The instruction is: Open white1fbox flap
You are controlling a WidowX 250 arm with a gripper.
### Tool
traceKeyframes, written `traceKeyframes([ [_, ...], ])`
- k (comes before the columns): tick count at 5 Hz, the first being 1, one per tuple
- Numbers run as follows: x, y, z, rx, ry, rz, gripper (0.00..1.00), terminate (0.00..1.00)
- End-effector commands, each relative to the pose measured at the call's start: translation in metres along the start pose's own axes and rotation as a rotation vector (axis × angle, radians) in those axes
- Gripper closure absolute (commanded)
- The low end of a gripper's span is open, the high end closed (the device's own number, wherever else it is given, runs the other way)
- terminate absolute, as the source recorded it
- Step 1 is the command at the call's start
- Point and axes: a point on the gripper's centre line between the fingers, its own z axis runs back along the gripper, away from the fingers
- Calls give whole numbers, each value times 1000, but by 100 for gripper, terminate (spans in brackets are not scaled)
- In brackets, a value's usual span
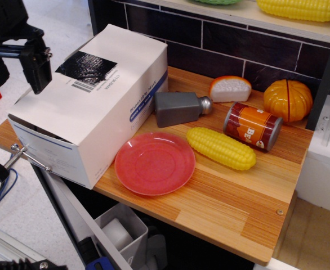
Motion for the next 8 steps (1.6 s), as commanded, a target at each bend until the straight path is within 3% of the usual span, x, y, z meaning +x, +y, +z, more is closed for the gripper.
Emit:
traceKeyframes([
  [1,2,12,-12,-39,-10,1,0,0],
  [2,0,14,-19,-57,-4,-1,0,0],
  [5,5,-24,-5,-123,5,70,0,0],
  [8,4,-33,1,-179,21,75,0,0],
])
